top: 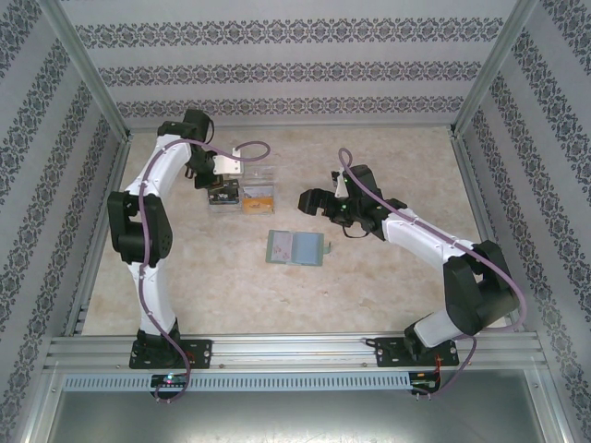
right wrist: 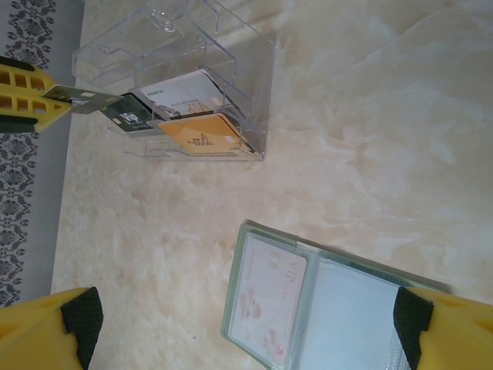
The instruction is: Take the credit cards out of the card holder
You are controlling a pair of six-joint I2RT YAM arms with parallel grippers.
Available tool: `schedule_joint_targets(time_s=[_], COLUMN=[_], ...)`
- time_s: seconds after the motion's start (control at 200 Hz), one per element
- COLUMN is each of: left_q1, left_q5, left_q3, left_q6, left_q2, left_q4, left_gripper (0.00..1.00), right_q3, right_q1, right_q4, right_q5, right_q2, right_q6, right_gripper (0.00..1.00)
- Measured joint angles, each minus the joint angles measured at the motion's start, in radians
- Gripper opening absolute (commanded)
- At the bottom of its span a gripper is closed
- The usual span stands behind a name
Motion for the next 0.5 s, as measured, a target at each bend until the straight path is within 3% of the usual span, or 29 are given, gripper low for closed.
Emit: schedule_joint_targets(time_s=[0.5], left_q1=[0.001], left_q5=[-0.048], left_q3=[-0.023], left_q6=[0.000], left_q2=[0.017], left_q4=[0.005], left_gripper=[0.00], right_q3=[0.000], right_q1=[0.006], right_q4=[0.000], right_q5=[-0.008], right_q2=[0.000], right_q6=[0.012], right_gripper=[0.98])
